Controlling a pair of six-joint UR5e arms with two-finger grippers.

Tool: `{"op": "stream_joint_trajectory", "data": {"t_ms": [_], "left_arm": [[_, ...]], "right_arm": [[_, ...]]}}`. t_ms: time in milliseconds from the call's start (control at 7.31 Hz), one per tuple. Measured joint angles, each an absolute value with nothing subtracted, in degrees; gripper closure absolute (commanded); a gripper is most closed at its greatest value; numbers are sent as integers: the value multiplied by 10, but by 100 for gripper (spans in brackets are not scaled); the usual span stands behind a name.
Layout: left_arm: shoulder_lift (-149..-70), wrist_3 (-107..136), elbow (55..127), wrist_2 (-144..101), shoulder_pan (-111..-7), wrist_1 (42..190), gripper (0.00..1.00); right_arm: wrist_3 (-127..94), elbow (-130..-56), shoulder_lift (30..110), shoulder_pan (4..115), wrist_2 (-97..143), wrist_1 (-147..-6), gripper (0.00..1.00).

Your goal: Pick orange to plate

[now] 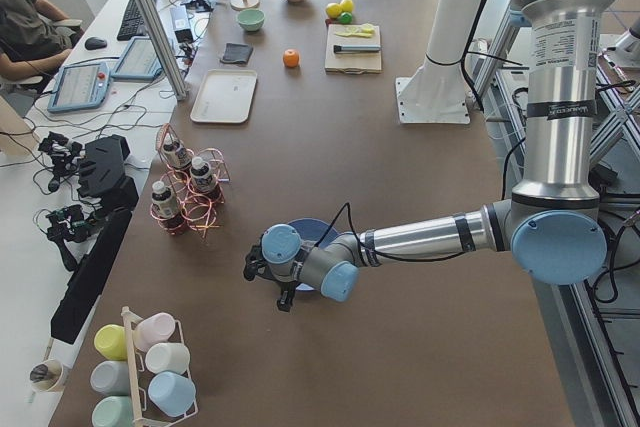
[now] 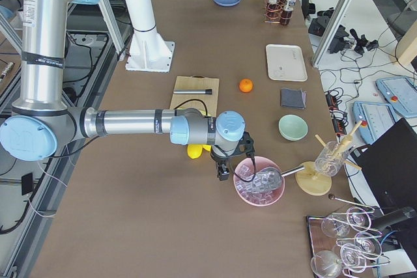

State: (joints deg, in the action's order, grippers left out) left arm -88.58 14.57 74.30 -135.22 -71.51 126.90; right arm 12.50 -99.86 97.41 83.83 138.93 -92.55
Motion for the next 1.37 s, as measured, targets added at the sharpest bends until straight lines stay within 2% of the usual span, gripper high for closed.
{"op": "stream_joint_trajectory", "data": {"t_ms": [137, 274, 957, 1094, 1368], "left_arm": [[-891, 145, 739, -1351, -707, 1269, 75], [-893, 145, 737, -1350, -703, 1269, 100], [-896, 144, 743, -1351, -701, 1269, 100], [-897, 145, 756, -1352, -701, 1267, 100], [-906, 236, 827, -1361, -699, 1258, 100]], "right_arm": [[125, -998, 974, 837, 1392, -924, 0], [126, -998, 975, 836, 1396, -924, 0], [126, -1000, 976, 836, 1414, -923, 0], [124, -1001, 971, 836, 1414, -923, 0], [61, -1006, 939, 826, 1416, -923, 0]]}}
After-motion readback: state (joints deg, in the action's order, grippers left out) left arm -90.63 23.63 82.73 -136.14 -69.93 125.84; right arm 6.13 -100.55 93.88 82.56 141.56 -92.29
